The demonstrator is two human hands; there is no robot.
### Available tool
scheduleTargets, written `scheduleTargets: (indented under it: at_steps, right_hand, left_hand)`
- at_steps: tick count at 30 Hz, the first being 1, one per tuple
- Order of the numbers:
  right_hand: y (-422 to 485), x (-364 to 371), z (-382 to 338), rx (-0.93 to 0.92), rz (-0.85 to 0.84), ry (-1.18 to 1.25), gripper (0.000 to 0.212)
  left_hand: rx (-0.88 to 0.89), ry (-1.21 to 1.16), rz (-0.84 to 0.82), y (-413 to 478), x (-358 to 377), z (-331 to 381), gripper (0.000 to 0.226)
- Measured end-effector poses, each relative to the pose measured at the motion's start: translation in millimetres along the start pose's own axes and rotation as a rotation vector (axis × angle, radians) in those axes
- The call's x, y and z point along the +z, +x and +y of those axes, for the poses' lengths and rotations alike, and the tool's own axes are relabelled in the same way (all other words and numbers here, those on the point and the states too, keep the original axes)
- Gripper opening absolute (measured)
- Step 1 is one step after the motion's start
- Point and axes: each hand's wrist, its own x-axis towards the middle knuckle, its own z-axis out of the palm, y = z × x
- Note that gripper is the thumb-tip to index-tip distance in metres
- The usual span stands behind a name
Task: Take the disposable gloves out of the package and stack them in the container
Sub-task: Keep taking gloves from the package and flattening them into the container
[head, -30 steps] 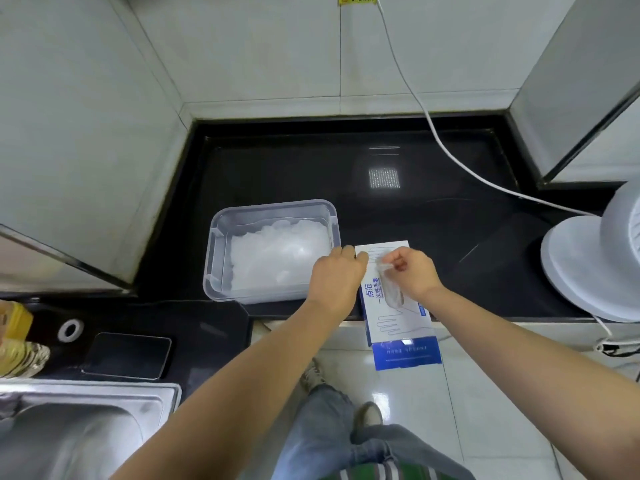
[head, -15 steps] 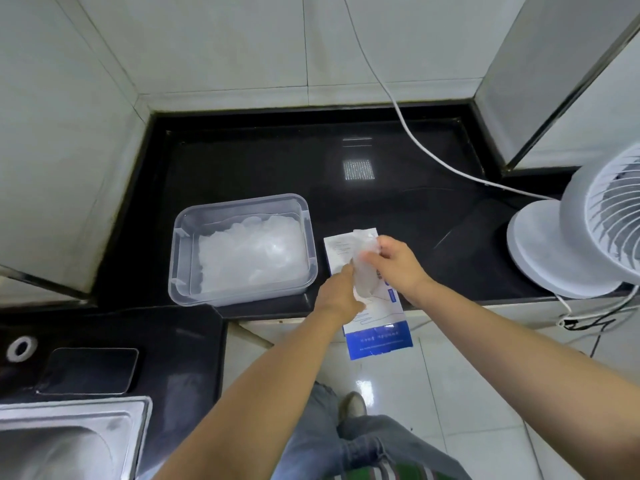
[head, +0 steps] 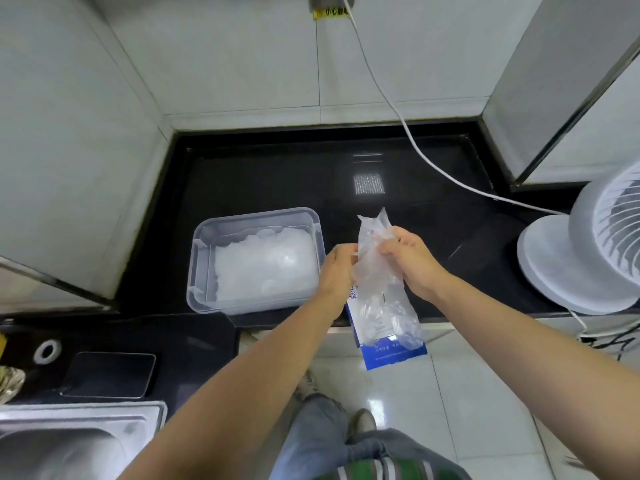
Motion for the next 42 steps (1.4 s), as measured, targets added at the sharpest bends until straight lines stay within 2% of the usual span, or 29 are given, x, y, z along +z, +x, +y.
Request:
scheduleTargets:
  at_steps: [2, 6, 10, 13, 16, 21, 24, 27, 29, 33, 35, 38, 40, 42]
  right_hand:
    - [1, 5, -5, 0.012, -0.07, 0.049, 0.027]
    - [3, 22, -20, 0.005, -0.172, 0.063, 0.035]
    - [7, 41, -33, 0.018, -0.154, 0.049, 0.031]
    - [12, 55, -41, 0.044, -0.187, 0.007, 0.047]
    - [16, 70, -42, 0.036, -0.201, -0.108, 0.038]
    - [32, 84, -45, -0.004, -0.074, -0.116, 0.014]
    - [41, 89, -49, -0.006, -0.027, -0.137, 0.021]
    - [49, 97, -54, -0.013, -0.055, -0.195, 0.021]
    - [54, 105, -58, -0.034, -0.084, -0.245, 0.023]
    - [68, 116, -64, -0.1, -0.068, -0.369, 0.023]
    - [76, 116, -65, -0.13, -0.027, -0.399, 0.022]
    - [88, 113, -65, -0.182, 0.004, -0.472, 0.024]
    - [95, 114, -66, -0.195, -0.054, -0.52, 0.024]
    - [98, 119, -68, -0.2, -0.18, -0.546, 0.021]
  left_hand:
    - [-0.051, -0.142, 0.063, -4, -6, 15, 0.033]
    - [-0.031, -0.178, 0.166, -6, -31, 24, 0.009]
    - [-0.03, -0.246, 0.21, -4, -68, 18, 0.006]
    - [-0.061, -0.235, 0.177, -4, -88, 12, 0.015]
    - [-0.077, -0.293, 0.1, -7, -102, 8, 0.019]
    - [-0.119, -0.284, 0.13, -3, -128, -3, 0.007]
    - [-0.17, -0.239, 0.113, 0, -146, -18, 0.014]
    - [-0.185, -0.358, -0.036, -2, -161, -21, 0.027]
    - [-0.19, -0.449, -0.124, -2, -167, -19, 0.027]
    - [-0.264, -0.395, 0.021, 7, -175, -27, 0.024]
    - [-0.254, -0.305, 0.048, 7, -185, -36, 0.018]
    - [-0.241, -0.147, 0.158, 2, -200, -45, 0.024]
    - [-0.152, -0.062, 0.276, 1, -206, -47, 0.029]
    - [-0.037, -0.073, 0.307, 1, -206, -40, 0.025]
